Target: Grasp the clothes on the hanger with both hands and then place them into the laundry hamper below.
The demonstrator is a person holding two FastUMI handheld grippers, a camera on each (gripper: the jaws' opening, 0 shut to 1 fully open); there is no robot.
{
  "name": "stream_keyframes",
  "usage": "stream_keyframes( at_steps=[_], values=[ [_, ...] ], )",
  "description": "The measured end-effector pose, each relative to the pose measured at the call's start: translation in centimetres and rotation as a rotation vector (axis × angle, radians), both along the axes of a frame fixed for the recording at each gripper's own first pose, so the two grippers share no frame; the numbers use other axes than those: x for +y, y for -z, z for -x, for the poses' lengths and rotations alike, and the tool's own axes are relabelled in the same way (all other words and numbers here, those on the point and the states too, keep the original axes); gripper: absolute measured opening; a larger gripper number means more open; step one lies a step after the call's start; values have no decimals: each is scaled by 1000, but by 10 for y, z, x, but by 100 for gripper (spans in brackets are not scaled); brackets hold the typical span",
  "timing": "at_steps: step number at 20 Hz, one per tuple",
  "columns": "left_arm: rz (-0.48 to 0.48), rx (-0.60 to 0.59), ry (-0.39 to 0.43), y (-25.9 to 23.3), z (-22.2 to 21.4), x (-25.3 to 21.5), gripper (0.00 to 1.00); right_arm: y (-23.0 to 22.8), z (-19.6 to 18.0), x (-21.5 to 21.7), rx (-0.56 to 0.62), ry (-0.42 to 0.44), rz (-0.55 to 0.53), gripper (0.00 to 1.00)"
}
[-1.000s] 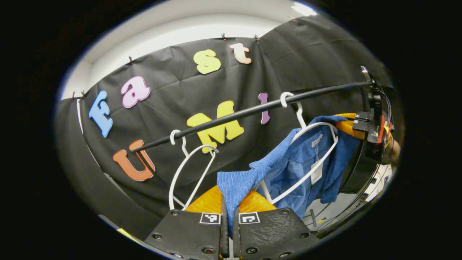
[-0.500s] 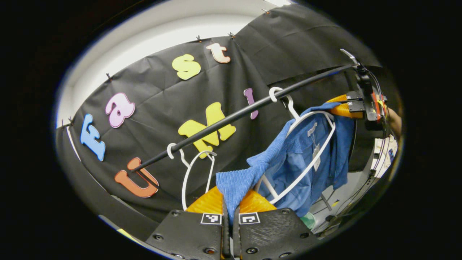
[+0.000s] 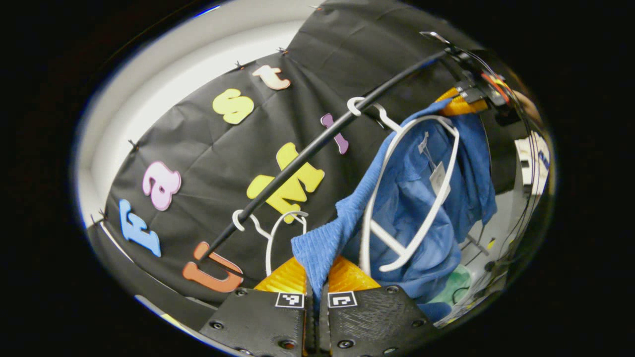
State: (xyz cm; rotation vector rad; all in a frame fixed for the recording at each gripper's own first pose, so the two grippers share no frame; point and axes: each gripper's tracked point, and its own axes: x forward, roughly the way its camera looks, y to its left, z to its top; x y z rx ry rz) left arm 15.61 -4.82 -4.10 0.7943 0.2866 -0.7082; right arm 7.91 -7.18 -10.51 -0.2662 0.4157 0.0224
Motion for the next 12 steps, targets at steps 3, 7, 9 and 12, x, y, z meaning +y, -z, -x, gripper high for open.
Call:
stream_keyframes(
  at_steps=[3,7,9,12],
  values=[
    [99,32,18,9,-3,-9,5,1,0,-2,-10,5,26,7],
    [292,175,47,28,-3,-22,3,3,-3,-7,-1,30,-47,7],
    [351,228,38,38,-10,-24,3,5,-8,-9,-2,43,-66,10],
    [412,273,32,43,-14,-27,4,12,-14,-11,8,72,-66,7]
  ],
)
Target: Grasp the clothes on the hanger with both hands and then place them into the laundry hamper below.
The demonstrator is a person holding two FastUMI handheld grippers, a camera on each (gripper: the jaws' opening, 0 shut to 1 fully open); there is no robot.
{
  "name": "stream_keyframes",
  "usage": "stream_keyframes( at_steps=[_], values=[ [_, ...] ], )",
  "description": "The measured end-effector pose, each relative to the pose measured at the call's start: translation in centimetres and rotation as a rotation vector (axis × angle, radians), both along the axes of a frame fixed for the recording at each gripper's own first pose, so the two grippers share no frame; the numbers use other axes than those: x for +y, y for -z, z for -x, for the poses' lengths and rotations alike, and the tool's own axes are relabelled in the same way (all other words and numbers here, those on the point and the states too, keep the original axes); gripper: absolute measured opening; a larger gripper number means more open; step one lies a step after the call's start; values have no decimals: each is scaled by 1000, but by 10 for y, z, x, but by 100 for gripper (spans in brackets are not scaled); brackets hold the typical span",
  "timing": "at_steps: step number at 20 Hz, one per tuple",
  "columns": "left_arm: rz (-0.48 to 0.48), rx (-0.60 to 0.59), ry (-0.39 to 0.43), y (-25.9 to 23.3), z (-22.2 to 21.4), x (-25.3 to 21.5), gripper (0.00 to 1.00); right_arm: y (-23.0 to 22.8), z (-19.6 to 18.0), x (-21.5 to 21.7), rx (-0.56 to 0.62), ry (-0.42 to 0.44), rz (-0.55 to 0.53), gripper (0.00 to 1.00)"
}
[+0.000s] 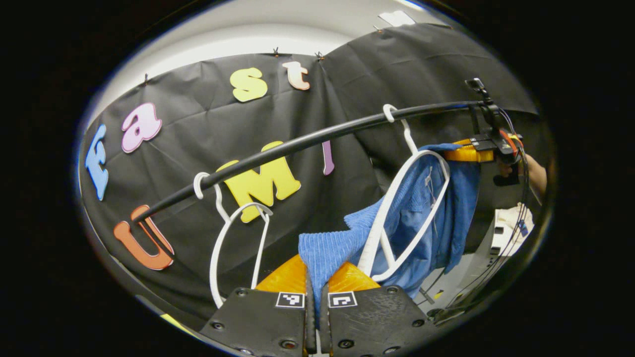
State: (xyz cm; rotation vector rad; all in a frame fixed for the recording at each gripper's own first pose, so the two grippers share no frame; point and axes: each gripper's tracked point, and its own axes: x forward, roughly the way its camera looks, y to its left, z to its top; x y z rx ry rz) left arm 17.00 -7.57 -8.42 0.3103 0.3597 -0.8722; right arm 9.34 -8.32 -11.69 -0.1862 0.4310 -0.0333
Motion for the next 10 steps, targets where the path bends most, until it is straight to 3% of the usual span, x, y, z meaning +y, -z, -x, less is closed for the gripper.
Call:
stream_keyframes(
  at_steps=[5,10],
  values=[
    [52,45,17,19,-18,-14,4,16,-9,-2,32,71,-59,7],
    [66,55,28,32,-31,-22,4,10,-19,-10,-8,153,84,7]
  ],
)
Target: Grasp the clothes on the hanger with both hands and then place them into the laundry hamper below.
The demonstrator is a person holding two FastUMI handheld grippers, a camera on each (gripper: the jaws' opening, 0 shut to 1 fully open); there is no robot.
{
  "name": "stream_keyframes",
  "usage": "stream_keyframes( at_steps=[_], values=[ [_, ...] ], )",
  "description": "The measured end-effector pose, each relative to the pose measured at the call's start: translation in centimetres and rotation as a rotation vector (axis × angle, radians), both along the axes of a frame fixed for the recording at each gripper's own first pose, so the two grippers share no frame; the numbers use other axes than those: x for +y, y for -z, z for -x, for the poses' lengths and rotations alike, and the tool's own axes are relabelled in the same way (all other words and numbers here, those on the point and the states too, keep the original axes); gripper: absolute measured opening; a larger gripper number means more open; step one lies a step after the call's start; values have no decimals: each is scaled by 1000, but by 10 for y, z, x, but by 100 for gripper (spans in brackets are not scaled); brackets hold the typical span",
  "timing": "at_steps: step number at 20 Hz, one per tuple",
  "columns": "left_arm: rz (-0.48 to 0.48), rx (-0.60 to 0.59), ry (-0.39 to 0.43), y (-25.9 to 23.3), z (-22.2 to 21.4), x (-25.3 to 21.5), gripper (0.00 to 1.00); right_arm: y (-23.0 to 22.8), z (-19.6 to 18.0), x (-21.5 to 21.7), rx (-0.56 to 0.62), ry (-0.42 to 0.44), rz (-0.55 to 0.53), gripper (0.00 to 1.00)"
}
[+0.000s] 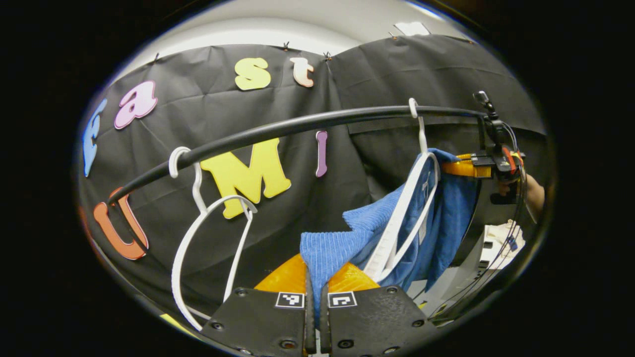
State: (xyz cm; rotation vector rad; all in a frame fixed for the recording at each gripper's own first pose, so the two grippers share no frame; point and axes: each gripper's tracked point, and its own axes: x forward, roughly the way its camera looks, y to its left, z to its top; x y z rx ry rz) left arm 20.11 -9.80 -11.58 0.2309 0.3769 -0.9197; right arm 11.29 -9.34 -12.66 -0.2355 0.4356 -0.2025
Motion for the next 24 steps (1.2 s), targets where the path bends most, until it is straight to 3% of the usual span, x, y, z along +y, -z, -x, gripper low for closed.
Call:
stream_keyframes(
  at_steps=[2,6,7,11,17,24],
  values=[
    [-10,-16,0,1,-6,2,3,-13,0,0,-35,17,46,7],
    [48,-14,30,-19,-4,9,4,0,10,4,25,-23,189,7],
    [73,-14,41,-26,-2,9,4,-6,11,3,22,-32,181,7],
    [137,8,43,-33,-4,-3,3,-13,15,-5,14,5,-28,10],
    [211,132,35,12,2,-37,4,20,32,-20,96,110,-87,7],
    [363,266,2,36,18,-54,6,36,36,-13,110,145,-87,7]
  ],
)
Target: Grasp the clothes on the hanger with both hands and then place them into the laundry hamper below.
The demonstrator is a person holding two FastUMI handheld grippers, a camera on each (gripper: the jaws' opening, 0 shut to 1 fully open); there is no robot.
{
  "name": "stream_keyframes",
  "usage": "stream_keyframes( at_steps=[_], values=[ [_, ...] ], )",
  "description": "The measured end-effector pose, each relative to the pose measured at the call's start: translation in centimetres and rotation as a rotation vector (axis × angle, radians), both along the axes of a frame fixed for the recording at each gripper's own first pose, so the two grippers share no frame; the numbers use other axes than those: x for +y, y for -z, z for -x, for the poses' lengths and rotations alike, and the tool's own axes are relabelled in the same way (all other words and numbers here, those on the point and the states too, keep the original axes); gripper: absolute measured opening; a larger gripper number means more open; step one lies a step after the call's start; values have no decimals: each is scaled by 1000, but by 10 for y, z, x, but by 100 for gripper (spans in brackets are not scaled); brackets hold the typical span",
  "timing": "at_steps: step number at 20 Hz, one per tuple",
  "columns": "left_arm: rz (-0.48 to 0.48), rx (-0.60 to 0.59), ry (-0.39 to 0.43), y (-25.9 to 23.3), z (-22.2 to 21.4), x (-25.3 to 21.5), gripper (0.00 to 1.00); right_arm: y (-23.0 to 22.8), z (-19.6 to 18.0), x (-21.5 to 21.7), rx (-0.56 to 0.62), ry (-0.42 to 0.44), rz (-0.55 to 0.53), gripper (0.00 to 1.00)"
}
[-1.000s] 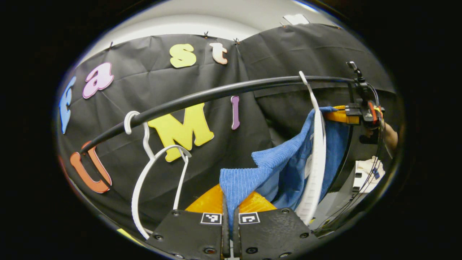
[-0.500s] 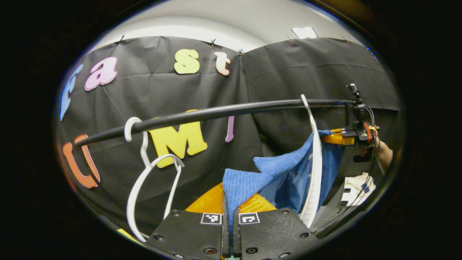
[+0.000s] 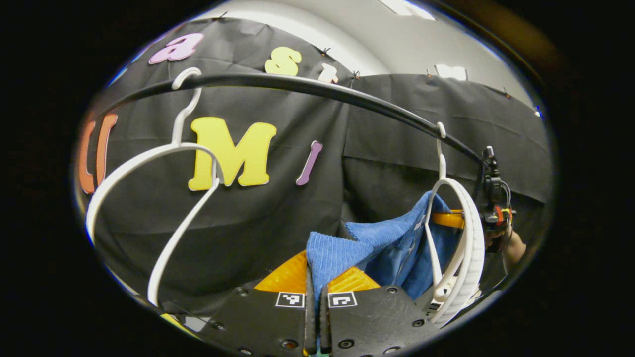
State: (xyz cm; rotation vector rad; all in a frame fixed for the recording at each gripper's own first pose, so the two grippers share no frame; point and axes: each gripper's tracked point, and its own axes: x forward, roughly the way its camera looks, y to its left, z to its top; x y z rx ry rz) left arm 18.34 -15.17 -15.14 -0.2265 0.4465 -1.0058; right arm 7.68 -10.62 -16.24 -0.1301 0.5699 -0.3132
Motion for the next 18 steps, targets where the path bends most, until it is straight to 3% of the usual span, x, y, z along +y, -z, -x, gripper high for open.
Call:
stream_keyframes(
  at_steps=[5,8,11,15,18],
  values=[
    [28,-1,-39,-2,2,7,4,0,8,2,-9,25,64,7],
    [-16,6,-102,16,8,17,7,19,23,6,33,34,44,7],
    [-46,28,-119,34,15,15,4,42,38,5,77,44,16,7],
    [-29,51,-161,41,28,18,7,61,50,13,92,46,-11,6],
    [-51,82,-187,55,44,25,4,70,56,17,106,54,-45,7]
  ],
)
